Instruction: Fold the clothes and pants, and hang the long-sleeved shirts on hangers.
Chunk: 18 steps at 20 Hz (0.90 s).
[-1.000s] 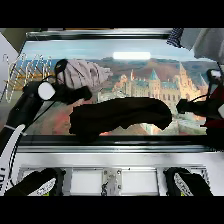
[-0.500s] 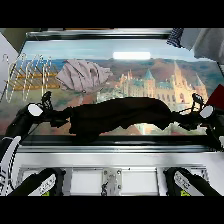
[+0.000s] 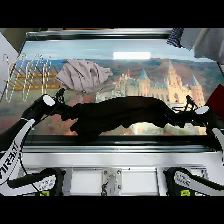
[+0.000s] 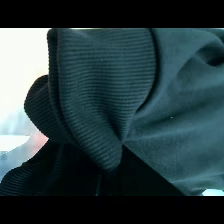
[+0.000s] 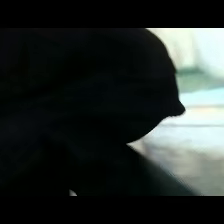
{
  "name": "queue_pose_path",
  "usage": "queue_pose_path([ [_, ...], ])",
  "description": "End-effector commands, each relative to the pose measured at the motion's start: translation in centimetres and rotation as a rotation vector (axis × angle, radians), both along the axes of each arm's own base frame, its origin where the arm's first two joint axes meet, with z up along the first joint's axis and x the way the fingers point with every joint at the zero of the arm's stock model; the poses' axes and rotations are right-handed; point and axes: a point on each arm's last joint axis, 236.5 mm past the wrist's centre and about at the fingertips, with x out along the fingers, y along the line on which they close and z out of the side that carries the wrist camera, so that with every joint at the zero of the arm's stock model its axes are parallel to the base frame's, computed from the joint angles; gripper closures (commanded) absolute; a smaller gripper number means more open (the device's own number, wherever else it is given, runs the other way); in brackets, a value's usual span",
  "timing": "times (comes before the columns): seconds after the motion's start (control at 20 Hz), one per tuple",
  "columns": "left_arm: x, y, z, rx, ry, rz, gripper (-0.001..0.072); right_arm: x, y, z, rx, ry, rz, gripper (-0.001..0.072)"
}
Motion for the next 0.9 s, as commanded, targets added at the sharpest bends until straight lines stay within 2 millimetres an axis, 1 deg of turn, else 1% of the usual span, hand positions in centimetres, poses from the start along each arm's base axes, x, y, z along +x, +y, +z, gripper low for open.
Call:
queue_pose_path([
  [0.0, 1.3, -0.3, 0.8, -0.002, -0.022, -0.013, 0.0687, 0.7, 0.5, 1.0, 0.002, -0.058, 0.084, 0.0670],
  [0.05, 2.5, 0.3, 2.5, -0.001, -0.074, 0.002, 0.0687, 1.1, 0.1, 2.6, -0.035, -0.089, 0.119, 0.0687],
  [0.1, 4.3, 1.0, 5.3, -0.003, -0.152, 0.022, 0.0687, 1.6, -0.7, 4.8, -0.089, -0.129, 0.160, 0.0688],
  [0.15, 6.3, 1.9, 9.4, -0.004, -0.263, 0.045, 0.0687, 2.3, -1.6, 8.1, -0.162, -0.184, 0.206, 0.0688],
  [0.2, 8.0, 2.9, 14.4, -0.001, -0.386, 0.065, 0.0687, 2.8, -2.4, 11.9, -0.229, -0.245, 0.240, 0.0688],
  [0.25, 9.2, 3.9, 20.4, 0.004, -0.530, 0.086, 0.0687, 3.1, -2.9, 16.3, -0.295, -0.317, 0.264, 0.0688],
  [0.3, 9.5, 4.6, 26.4, 0.010, -0.667, 0.099, 0.0687, 3.2, -3.3, 21.4, -0.368, -0.411, 0.273, 0.0688],
  [0.35, 8.9, 5.1, 32.5, 0.021, -0.806, 0.105, 0.0686, 2.8, -3.3, 26.5, -0.433, -0.517, 0.269, 0.0688],
  [0.4, 7.4, 5.5, 38.4, 0.035, -0.946, 0.107, 0.0687, 2.2, -3.2, 31.1, -0.489, -0.621, 0.254, 0.0688],
  [0.45, 5.3, 5.7, 43.7, 0.045, -1.072, 0.115, 0.0686, 1.0, -2.8, 35.6, -0.538, -0.725, 0.228, 0.0688],
  [0.5, 3.1, 5.8, 47.7, 0.059, -1.178, 0.118, 0.0686, -0.4, -2.4, 39.1, -0.569, -0.807, 0.203, 0.0688],
  [0.55, 0.5, 5.9, 51.2, 0.077, -1.275, 0.120, 0.0686, -2.1, -1.8, 41.9, -0.590, -0.876, 0.178, 0.0688],
  [0.6, -1.6, 6.0, 53.7, 0.087, -1.343, 0.129, 0.0687, -3.6, -1.3, 43.7, -0.598, -0.923, 0.154, 0.0688],
  [0.65, -3.8, 6.2, 55.6, 0.098, -1.402, 0.140, 0.0686, -4.9, -0.9, 44.9, -0.594, -0.957, 0.128, 0.0688],
  [0.7, -5.3, 6.4, 56.8, 0.108, -1.444, 0.155, 0.0686, -5.9, -0.5, 45.3, -0.581, -0.967, 0.112, 0.0688],
  [0.75, -6.3, 6.8, 57.5, 0.120, -1.474, 0.175, 0.0686, -6.7, -0.1, 45.2, -0.552, -0.954, 0.094, 0.0688],
  [0.8, -6.8, 7.3, 57.5, 0.132, -1.484, 0.195, 0.0687, -7.0, 0.1, 44.6, -0.520, -0.926, 0.082, 0.0688],
  [0.85, -6.6, 7.9, 56.7, 0.145, -1.469, 0.216, 0.0687, -7.1, 0.3, 43.6, -0.489, -0.883, 0.079, 0.0688],
])
